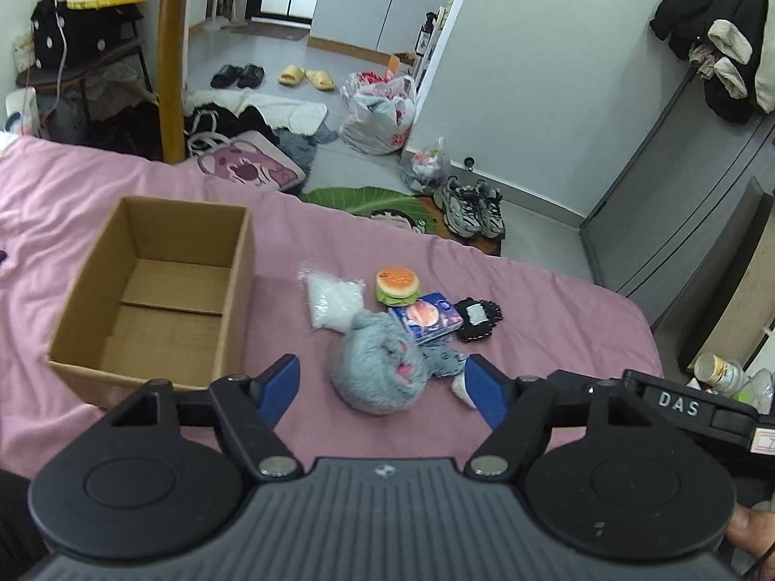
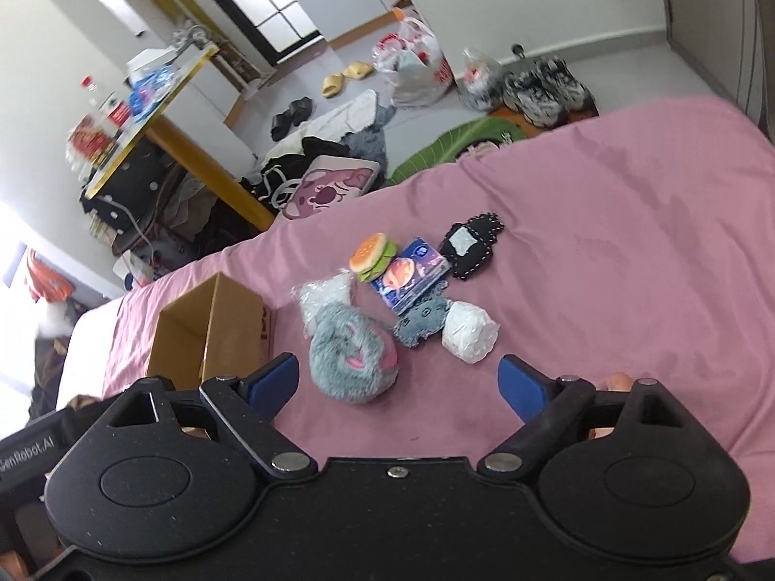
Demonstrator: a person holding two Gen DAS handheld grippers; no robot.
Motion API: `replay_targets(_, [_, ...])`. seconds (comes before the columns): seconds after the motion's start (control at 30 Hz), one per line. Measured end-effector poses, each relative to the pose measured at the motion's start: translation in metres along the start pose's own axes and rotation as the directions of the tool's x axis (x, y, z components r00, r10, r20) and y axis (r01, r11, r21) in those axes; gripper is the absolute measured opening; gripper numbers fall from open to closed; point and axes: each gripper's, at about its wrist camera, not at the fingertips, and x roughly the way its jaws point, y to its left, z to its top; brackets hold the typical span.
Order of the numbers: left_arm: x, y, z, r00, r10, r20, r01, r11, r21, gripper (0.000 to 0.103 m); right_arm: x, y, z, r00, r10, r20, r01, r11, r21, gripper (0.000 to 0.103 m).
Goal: Organize soft objects
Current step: 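Lower the right tool and grasp the white crumpled plastic ball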
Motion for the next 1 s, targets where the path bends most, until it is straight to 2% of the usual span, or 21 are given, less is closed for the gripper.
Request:
replay_targets(0.13, [0.018, -0.007, 0.009, 0.999, -0.016, -0.028, 0.015, 0.999, -0.040, 0.068, 0.014, -0.012, 0.011, 1.000, 0.009, -0.028, -0.007, 0.998, 0.055, 0.081])
replay_targets(0.3, [0.040, -0.018, 0.018, 0.998, -0.035, -0.059, 0.030, 0.997, -0.077, 0.067, 0.030, -0.027, 0.021, 0.999, 0.015, -0.047, -0.009, 0.992, 0.126, 0.075])
replay_targets(0.47, [0.065, -0.028, 0.024, 0.994, -0.054, -0.095, 0.042, 0.992, -0.121, 0.058, 0.050, -0.048, 0.018, 0.996, 0.046, -0.074, -0.031, 0.979, 0.203, 0.067])
replay_targets(0.6, [0.086, -0.035, 0.026, 0.989, -0.069, -0.127, 0.049, 0.987, -0.155, 0.057, 0.065, -0.060, 0.019, 0.993, 0.080, -0.091, -0.055, 0.967, 0.250, 0.059])
replay_targets(0.73, [0.105, -0.042, 0.028, 0.985, -0.072, -0.156, 0.043, 0.983, -0.181, 0.057, 0.075, -0.063, 0.022, 0.992, 0.082, -0.094, -0.056, 0.967, 0.249, 0.059])
replay_targets(1.0, [0.143, -0.054, 0.028, 0.974, -0.065, -0.217, 0.012, 0.971, -0.239, 0.057, 0.101, -0.080, 0.021, 0.985, 0.088, -0.146, -0.041, 0.954, 0.297, 0.050])
